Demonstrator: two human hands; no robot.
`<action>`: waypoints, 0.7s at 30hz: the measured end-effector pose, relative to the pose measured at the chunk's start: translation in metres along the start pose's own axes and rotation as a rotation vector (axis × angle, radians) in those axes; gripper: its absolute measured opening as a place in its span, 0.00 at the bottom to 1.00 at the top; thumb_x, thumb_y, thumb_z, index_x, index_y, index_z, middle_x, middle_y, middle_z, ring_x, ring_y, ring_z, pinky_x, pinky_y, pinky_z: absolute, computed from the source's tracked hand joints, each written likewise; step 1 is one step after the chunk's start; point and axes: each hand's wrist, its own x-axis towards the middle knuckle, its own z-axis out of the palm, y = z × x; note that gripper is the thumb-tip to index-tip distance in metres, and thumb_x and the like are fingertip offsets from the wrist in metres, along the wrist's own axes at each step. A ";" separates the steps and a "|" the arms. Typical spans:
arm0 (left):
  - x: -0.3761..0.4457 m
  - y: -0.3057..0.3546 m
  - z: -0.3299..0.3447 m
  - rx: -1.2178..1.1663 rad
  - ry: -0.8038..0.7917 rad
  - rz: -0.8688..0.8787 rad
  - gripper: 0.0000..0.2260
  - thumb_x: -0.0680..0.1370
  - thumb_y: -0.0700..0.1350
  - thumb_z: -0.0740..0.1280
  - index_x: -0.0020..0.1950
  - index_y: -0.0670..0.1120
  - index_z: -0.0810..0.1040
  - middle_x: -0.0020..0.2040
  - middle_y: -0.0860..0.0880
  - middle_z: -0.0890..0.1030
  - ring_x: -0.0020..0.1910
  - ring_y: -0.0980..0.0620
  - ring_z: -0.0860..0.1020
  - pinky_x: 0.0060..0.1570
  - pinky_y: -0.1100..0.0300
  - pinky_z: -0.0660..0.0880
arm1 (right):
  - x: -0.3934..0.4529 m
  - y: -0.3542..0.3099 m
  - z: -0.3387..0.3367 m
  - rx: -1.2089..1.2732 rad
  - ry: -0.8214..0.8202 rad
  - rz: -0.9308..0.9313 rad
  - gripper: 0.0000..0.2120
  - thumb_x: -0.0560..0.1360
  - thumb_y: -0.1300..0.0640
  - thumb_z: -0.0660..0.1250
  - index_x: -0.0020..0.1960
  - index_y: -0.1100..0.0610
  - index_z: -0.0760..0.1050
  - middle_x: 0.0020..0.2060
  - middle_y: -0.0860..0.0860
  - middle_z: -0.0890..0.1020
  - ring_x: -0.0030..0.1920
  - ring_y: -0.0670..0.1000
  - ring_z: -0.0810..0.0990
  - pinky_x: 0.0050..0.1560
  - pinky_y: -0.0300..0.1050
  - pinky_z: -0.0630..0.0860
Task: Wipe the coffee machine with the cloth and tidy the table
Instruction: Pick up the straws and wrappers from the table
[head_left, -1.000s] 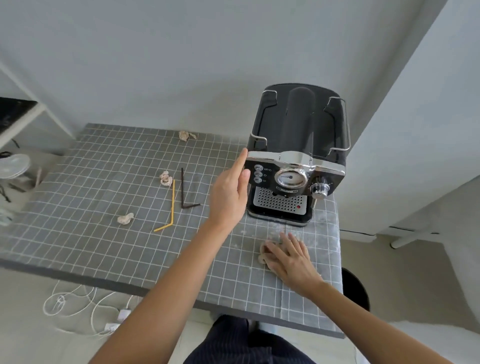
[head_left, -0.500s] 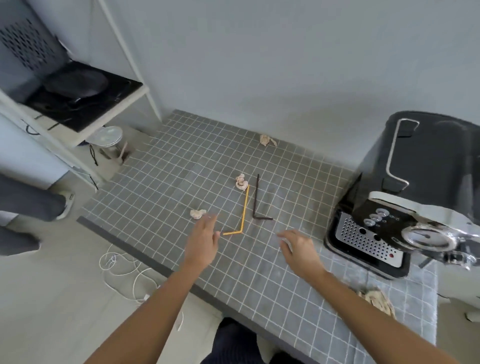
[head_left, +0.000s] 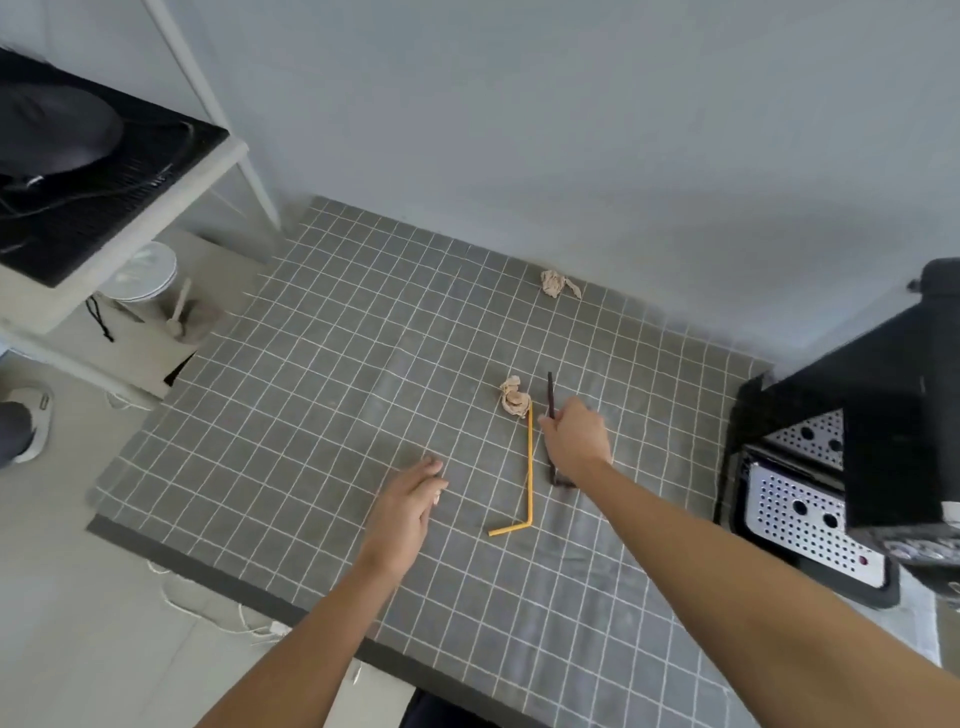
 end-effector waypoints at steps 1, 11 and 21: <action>0.005 0.001 -0.002 -0.039 0.011 -0.001 0.11 0.70 0.29 0.72 0.50 0.40 0.82 0.57 0.42 0.82 0.56 0.45 0.80 0.60 0.58 0.75 | 0.003 -0.001 0.002 -0.024 -0.002 0.024 0.17 0.81 0.50 0.61 0.64 0.61 0.69 0.56 0.60 0.78 0.53 0.61 0.81 0.41 0.49 0.75; 0.142 0.035 0.029 0.028 -0.105 0.095 0.23 0.76 0.36 0.66 0.70 0.50 0.70 0.62 0.45 0.74 0.57 0.47 0.74 0.56 0.53 0.76 | 0.020 0.015 0.004 0.087 0.045 0.038 0.07 0.82 0.57 0.56 0.53 0.60 0.69 0.45 0.60 0.79 0.36 0.54 0.76 0.35 0.50 0.75; 0.145 0.015 0.061 0.104 -0.073 0.256 0.14 0.80 0.57 0.58 0.46 0.47 0.74 0.50 0.50 0.76 0.48 0.50 0.74 0.46 0.55 0.75 | 0.110 -0.026 -0.054 0.025 0.170 -0.105 0.17 0.80 0.43 0.60 0.41 0.55 0.73 0.31 0.49 0.75 0.31 0.52 0.76 0.31 0.44 0.72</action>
